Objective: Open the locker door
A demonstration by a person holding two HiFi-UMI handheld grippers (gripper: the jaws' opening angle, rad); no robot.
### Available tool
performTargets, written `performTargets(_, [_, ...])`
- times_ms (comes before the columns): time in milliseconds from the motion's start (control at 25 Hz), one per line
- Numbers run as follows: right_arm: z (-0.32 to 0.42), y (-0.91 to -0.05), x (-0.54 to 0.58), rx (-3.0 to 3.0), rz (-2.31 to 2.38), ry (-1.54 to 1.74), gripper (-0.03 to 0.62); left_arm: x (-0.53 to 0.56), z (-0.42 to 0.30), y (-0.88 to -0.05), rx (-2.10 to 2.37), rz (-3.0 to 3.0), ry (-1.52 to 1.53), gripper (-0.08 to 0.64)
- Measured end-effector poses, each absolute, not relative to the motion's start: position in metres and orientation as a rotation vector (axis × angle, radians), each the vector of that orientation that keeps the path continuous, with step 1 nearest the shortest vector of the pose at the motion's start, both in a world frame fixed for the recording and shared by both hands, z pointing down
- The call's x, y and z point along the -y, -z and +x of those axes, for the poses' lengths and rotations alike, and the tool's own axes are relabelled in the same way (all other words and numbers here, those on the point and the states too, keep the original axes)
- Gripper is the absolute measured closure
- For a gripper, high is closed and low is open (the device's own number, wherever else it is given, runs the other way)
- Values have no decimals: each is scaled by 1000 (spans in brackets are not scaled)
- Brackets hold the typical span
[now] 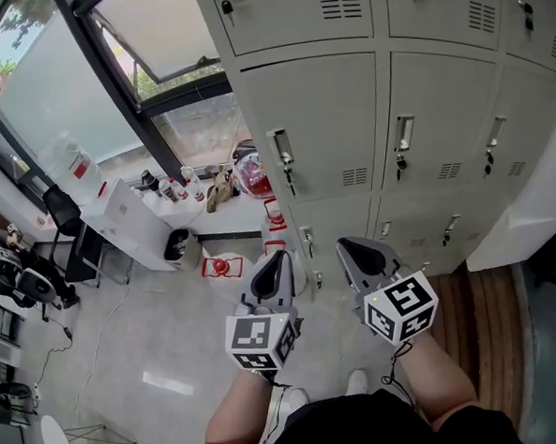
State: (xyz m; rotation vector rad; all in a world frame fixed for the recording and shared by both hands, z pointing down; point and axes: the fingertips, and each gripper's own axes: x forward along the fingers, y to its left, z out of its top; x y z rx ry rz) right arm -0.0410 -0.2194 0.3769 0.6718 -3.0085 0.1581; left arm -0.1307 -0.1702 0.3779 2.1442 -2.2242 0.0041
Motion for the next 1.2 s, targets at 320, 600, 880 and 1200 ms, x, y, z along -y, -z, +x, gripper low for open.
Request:
performTargets(320, [-38,-376,237,3031,591,-165,538,182,-129,-379,2290,2071,-14,537])
performTargets(600, [-32,-376,243,3043,549,-175,538,188,-125,-372,2321,2046,-6,535])
performTargets(880, [-24,-378,245,3042,543,-175,538,195,-116,-370,2325,2053,-6,535])
performTargets(1200, [-29,-379,252,3038,551,-175,538,205,-126,-369,2334,2055,1,535])
